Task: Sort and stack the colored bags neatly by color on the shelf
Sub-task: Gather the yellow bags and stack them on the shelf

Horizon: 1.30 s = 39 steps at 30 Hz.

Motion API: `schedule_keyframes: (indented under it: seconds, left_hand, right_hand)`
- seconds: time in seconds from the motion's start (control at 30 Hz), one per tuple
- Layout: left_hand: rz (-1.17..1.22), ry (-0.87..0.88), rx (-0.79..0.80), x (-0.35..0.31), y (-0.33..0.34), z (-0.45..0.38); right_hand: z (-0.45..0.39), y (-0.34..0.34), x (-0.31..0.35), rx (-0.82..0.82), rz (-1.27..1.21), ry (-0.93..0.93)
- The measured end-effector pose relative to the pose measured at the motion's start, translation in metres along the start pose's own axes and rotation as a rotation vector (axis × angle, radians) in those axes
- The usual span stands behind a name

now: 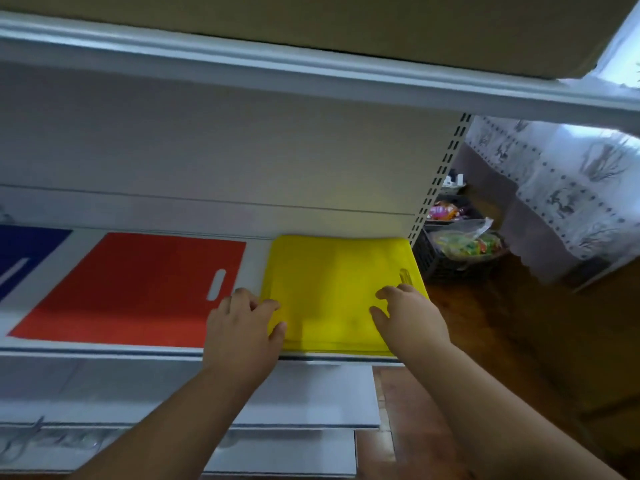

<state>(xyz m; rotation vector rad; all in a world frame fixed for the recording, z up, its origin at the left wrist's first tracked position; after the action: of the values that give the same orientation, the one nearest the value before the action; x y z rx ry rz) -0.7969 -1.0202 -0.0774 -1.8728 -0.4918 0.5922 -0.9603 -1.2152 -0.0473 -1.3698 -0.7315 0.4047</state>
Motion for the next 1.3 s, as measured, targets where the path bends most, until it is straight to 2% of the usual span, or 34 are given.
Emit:
schedule_keyframes:
  seconds: [0.2,0.3,0.4,0.53,0.63,0.83,1.0,1.17,1.3]
  left_hand:
    - [0.119,-0.047,-0.056,0.089,-0.039,0.048]
    - [0.179,-0.205,-0.041,0.174,-0.069,0.099]
    - [0.179,-0.358,-0.070,0.261,-0.102,0.149]
    - [0.128,-0.469,-0.081,0.344,-0.146,0.205]
    - [0.110,-0.537,-0.150,0.397,-0.174,0.232]
    - [0.178,-0.800,-0.211,0.494,-0.189,0.260]
    - [0.086,-0.901,-0.209,0.574,-0.213,0.272]
    - [0.048,-1.006,-0.199,0.662,-0.251,0.294]
    - [0.001,-1.036,-0.247,0.744,-0.258,0.318]
  right_hand:
    - [0.015,-0.001,0.125,-0.147,-0.134,-0.197]
    - [0.029,0.013,0.213,-0.147,-0.208,-0.291]
    - [0.049,0.030,0.311,-0.154,-0.317,-0.465]
    - [0.080,0.047,0.432,-0.088,-0.399,-0.618]
    - [0.093,0.058,0.504,-0.027,-0.420,-0.690]
    - [0.091,0.103,0.625,0.159,-0.435,-0.771]
    - [0.088,0.140,0.754,0.289,-0.490,-0.903]
    - [0.103,0.153,0.885,0.248,-0.535,-1.096]
    - [0.107,0.180,0.974,0.208,-0.549,-1.109]
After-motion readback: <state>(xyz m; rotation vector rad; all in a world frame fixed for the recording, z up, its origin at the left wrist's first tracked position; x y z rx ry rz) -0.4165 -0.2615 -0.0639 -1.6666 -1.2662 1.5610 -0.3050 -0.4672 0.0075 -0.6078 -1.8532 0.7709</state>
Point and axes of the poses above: each hand's wrist, its own z-axis away from the middle knuckle, its own y-axis out of the palm, x = y × z, the point moved 4 cm from there along -z, towards the middle knuckle, and after that the axes turned 1 degree about y, right-handed, at the moved point
